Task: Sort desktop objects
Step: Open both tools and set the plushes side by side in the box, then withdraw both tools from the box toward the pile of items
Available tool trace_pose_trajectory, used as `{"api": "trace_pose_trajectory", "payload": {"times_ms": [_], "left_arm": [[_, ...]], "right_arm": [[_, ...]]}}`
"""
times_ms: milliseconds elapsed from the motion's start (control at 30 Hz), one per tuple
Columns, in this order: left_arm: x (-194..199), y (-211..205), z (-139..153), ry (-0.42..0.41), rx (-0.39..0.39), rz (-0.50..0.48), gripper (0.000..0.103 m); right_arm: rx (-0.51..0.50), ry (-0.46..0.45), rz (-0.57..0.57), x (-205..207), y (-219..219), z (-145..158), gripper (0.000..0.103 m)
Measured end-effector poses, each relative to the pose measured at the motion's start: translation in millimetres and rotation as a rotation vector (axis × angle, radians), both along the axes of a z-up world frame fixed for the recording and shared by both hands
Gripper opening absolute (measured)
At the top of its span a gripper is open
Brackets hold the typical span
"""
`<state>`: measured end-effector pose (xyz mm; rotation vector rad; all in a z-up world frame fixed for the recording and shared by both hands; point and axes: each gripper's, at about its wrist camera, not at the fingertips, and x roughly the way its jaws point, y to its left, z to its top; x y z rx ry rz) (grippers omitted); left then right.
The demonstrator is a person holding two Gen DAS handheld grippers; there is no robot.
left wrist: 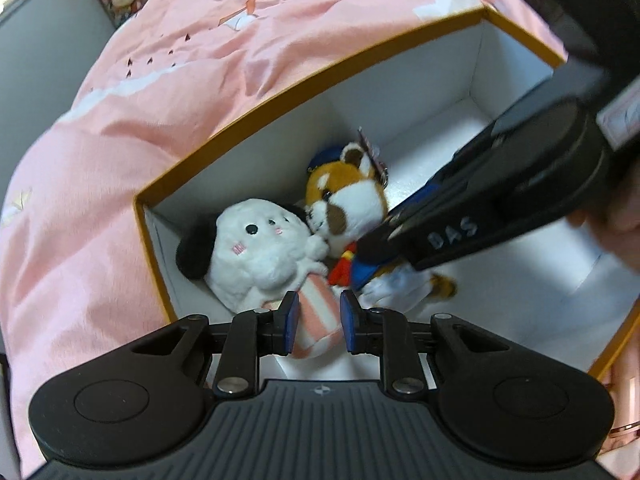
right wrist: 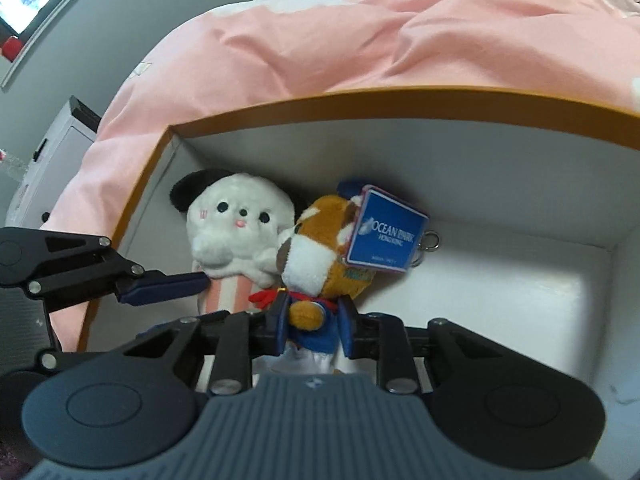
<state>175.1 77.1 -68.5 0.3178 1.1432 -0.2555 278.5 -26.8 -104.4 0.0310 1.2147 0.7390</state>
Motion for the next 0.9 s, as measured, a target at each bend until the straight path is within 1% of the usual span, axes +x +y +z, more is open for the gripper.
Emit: {"api": "trace_pose_trajectory", "payload": {"times_ms": [167, 233, 300, 433, 500, 533, 567, 700, 800, 833, 900], "left_arm": [[-2, 14, 7, 0.000, -0.032, 0.032, 0.026], [-2, 17, 6, 0.005, -0.042, 0.048, 0.026], [-3, 16, 2, 0.001, -0.026, 0.056, 0.026], [-4, 14, -3, -0.003, -0.009, 0.063, 0.026], [-5, 15, -2, -0.005, -0.015, 0.066, 0.026], [-5, 15, -1, -0.004, -0.022, 0.070, 0.026], [-6, 16, 0, -0.006, -0.026, 0.077, 0.026], [-11, 18, 8, -0.029, -0.043, 0.098, 0.026], [-18, 20, 19, -0.048, -0.074, 0.120, 0.027], [-21, 20, 23, -0.061, -0.084, 0.122, 0.027], [-29, 19, 34, -0.092, -0.100, 0.124, 0.027]], "right_arm": [[-0.002, -0.026, 0.042, -3, 16, 2, 0.026], [-0.012, -0.011, 0.025, -1, 17, -1, 0.026], [-0.023, 0.000, 0.015, 0, 17, -4, 0.026], [-0.049, -0.028, 0.016, -6, 17, 0, 0.028], [-0.057, -0.037, 0.007, -9, 16, 2, 0.033], [-0.066, -0.049, -0.002, -11, 15, 5, 0.034], [-0.077, -0.064, -0.007, -14, 14, 7, 0.039], [-0.107, -0.127, -0.017, -23, 11, 17, 0.046], [-0.109, -0.162, -0.025, -31, 5, 26, 0.052], [-0.110, -0.181, -0.028, -34, 2, 30, 0.053], [-0.103, -0.217, -0.031, -41, -2, 39, 0.058]]}}
